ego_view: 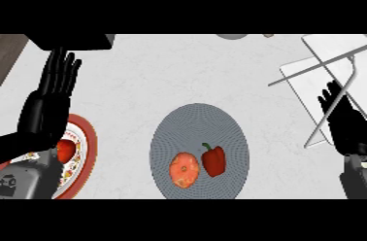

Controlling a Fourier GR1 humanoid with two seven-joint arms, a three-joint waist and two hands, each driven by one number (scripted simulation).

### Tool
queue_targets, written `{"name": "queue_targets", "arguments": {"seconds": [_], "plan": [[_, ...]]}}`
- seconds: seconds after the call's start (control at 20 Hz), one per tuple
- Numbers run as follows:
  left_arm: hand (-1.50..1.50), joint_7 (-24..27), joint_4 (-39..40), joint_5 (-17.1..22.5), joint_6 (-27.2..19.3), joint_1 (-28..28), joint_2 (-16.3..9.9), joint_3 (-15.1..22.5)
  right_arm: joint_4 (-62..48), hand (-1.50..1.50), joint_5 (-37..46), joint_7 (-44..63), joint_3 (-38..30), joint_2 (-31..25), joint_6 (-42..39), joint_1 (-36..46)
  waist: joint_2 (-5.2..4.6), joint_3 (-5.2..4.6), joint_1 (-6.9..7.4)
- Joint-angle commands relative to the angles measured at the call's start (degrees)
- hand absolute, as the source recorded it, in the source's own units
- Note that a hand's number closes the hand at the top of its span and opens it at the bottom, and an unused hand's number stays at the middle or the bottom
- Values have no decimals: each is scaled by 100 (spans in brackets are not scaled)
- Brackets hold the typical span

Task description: Pick the bell pepper from the placemat and place it in the tiered shelf

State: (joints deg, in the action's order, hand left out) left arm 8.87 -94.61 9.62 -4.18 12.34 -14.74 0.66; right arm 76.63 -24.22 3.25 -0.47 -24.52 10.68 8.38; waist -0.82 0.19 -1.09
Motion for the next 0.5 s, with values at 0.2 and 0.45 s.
{"name": "queue_targets", "arguments": {"seconds": [0.2, 0.45], "plan": [[0, -1418, 1366, 167, -57, -1086, -75, -88, 945, 150, 1047, -1160, 37, -718, 66, -16, 77, -38, 11], [0, -2238, 1718, 266, -32, -1211, -20, 38, 957, 150, 1956, -224, 541, -729, 929, -1179, 97, -27, -37]]}}
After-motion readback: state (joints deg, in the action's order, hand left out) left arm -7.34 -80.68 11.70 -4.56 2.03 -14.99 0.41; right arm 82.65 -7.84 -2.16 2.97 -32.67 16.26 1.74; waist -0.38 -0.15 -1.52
